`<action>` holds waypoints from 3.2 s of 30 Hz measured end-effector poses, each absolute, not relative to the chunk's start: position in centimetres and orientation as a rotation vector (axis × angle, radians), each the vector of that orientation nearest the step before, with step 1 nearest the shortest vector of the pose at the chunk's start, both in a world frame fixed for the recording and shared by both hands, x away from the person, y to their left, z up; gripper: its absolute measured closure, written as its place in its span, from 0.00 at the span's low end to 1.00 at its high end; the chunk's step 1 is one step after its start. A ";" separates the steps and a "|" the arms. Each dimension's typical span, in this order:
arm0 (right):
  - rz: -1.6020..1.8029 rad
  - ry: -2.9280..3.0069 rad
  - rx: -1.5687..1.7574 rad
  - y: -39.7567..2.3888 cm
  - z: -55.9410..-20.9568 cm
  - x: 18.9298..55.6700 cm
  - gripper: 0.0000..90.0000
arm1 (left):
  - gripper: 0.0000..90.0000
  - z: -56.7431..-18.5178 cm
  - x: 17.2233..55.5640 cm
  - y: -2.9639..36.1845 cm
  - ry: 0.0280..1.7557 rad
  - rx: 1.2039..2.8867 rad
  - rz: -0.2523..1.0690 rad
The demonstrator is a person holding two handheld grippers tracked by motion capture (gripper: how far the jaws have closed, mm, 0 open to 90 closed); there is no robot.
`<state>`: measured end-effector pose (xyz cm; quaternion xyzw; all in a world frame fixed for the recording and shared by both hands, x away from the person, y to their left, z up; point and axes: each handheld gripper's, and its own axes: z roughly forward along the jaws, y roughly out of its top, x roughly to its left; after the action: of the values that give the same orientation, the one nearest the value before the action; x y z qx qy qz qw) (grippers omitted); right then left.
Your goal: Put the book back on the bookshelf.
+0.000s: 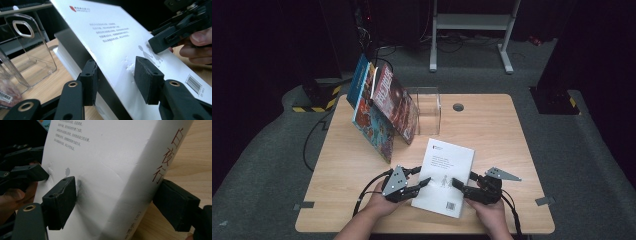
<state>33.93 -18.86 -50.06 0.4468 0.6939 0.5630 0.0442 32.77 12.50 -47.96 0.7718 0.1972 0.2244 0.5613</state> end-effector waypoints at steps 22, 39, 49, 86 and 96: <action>1.673 2.020 1.280 -19.0 -48.7 33.2 0.34 | 0.61 -48.3 33.6 11.6 0.553 1.815 0.506; 1.636 1.957 1.211 -19.3 -47.7 32.8 0.37 | 0.62 -47.7 33.7 10.3 0.584 1.821 0.564; 1.643 1.935 1.187 -19.2 -47.4 33.4 0.39 | 0.62 -47.5 34.2 10.1 0.622 1.814 0.580; 1.668 1.881 1.019 -18.7 -47.0 31.2 0.50 | 0.46 -47.3 33.1 9.5 0.802 1.763 0.589; 1.666 1.878 1.006 -18.6 -47.1 31.2 0.50 | 0.41 -47.5 33.2 9.8 0.821 1.762 0.586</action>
<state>31.16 -18.63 -47.06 0.3631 0.6778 0.6015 0.2167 33.18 9.76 -47.55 0.7373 0.3437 0.2451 0.5274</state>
